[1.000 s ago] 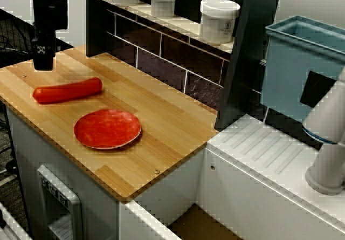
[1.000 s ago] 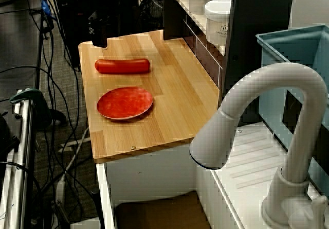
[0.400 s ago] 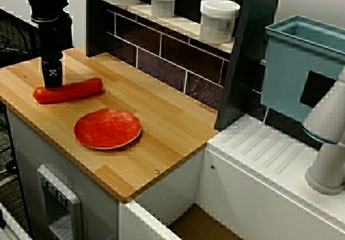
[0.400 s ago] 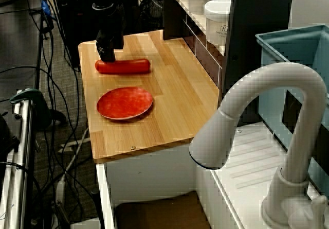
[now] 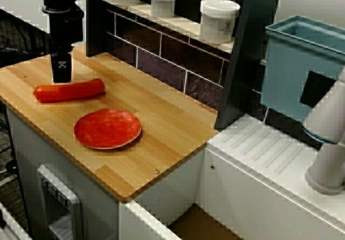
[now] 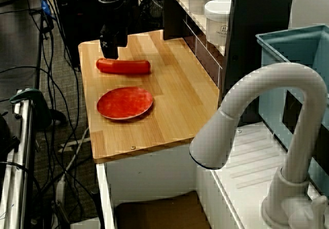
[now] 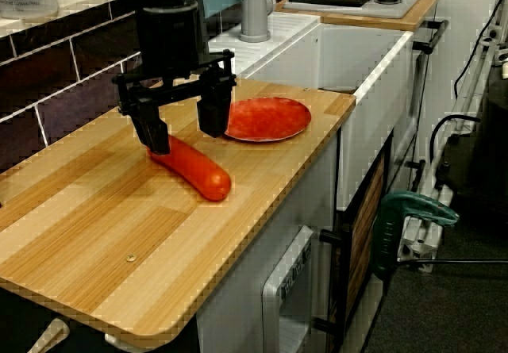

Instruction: Put the object on the plate

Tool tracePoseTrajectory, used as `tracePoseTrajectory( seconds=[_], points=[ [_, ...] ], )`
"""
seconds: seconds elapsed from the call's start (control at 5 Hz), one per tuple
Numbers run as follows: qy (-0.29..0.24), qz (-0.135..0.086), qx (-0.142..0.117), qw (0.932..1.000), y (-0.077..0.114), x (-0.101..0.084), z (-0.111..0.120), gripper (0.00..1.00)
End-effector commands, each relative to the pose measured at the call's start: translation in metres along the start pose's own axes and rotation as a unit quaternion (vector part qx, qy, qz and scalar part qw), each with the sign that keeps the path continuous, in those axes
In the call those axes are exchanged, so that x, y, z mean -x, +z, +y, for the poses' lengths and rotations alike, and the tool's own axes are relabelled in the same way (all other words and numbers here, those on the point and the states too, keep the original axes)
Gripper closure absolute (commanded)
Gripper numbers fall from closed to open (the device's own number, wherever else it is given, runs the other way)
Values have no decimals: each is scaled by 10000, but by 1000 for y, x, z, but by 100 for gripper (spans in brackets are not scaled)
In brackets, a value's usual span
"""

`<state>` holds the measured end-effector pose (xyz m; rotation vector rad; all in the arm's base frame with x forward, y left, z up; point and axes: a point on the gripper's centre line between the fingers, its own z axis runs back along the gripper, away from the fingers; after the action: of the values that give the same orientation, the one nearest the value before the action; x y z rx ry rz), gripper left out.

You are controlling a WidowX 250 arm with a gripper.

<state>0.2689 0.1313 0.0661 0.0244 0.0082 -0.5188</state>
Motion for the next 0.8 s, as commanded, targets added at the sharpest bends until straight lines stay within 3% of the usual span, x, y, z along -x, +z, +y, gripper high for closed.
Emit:
tracePoseTrajectory(
  seconds=[0.0, 0.4, 0.6],
  points=[
    [-8, -91, -208, 9997, 4, -7, 1, 0],
    [117, -175, -316, 9993, -1, -7, -1, 0],
    [184, -153, -401, 9989, -14, -9, -1, 0]
  ],
)
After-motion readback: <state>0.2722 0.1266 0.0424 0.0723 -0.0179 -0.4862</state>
